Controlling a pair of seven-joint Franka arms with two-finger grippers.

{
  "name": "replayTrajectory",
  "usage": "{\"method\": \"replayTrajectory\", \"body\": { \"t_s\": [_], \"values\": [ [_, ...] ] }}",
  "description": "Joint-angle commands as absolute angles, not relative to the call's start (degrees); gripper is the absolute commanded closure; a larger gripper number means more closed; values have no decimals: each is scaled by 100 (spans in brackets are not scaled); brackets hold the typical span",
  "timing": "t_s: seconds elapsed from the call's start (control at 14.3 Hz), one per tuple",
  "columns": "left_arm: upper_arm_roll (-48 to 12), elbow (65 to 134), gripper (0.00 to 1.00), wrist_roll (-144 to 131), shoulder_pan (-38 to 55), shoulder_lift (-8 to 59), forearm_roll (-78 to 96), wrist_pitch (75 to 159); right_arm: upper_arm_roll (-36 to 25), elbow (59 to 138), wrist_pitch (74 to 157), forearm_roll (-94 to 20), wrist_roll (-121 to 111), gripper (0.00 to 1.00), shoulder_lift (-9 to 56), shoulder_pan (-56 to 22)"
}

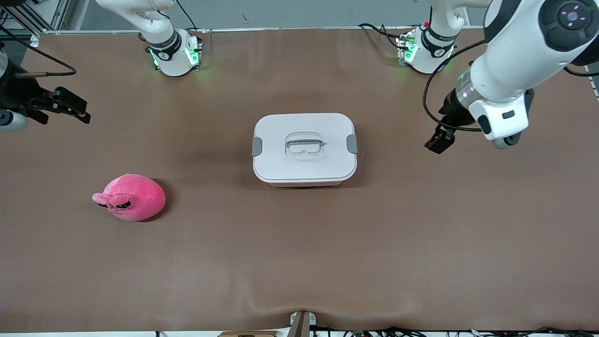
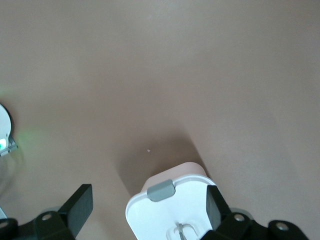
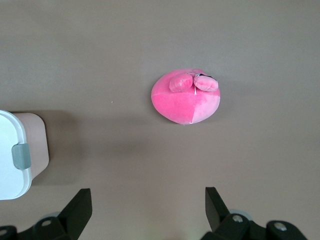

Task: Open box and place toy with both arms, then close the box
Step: 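Reach the left gripper to the lid handle while the right gripper reaches the toy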

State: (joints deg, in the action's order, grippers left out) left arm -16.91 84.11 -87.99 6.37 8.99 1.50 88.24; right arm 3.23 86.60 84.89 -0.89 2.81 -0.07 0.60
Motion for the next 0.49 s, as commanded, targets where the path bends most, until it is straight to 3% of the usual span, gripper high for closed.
{"method": "replayTrajectory", "body": {
  "t_s": [0.0,0.42],
  "values": [
    [-1714,8376,0,-9402,852,975,264,8798,369,8719,8543,-18,343,0,-62,88],
    [-1723,8394,0,-10545,1309,1265,272,8964,369,8719,8552,-18,343,0,-62,88]
  ]
}}
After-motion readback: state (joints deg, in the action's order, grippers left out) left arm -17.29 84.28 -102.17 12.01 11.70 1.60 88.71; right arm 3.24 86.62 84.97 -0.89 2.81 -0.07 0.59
